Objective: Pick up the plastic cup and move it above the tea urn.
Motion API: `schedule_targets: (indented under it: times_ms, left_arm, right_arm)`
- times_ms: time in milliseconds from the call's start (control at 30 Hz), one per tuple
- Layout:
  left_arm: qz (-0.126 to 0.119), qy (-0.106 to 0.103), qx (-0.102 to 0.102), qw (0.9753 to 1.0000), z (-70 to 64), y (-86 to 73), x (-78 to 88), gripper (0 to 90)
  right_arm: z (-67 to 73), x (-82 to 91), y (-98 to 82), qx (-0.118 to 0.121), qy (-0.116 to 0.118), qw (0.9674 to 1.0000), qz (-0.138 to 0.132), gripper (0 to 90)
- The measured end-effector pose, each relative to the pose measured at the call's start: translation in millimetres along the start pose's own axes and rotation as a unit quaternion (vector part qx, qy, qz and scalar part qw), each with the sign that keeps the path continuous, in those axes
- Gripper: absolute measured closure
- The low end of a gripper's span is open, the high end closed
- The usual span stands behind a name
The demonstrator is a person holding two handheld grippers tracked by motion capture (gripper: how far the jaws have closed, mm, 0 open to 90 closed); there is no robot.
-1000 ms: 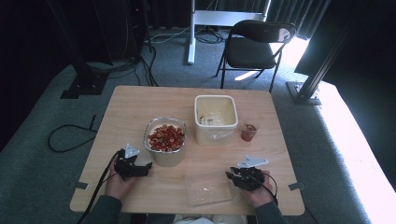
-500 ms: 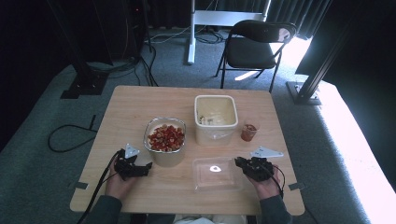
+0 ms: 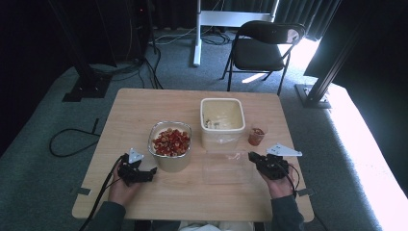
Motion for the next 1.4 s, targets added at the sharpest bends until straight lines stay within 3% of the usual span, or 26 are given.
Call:
schedule_targets:
  times_ms: [967,1400]
  left_arm:
    - [-0.001,0.000,0.001,1.0000,-0.2,0.0,-0.2,12.2]
    - [0.000,0.000,0.001,1.0000,-0.1,0.1,0.0,12.2]
  right_arm:
    - [-23.1,43.0,52.5,0.008,-0.053,0.9973,-0.051,84.7]
    - [-33.3,54.8,86.1,0.012,-0.074,0.9947,-0.070,84.7]
Point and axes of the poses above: each handheld gripper's, and its own axes: x roughly backward along the jaws, y roughly out of its top, z roughly to its left, the point moved 1 cm from there along -x, roughly forward along the jaws
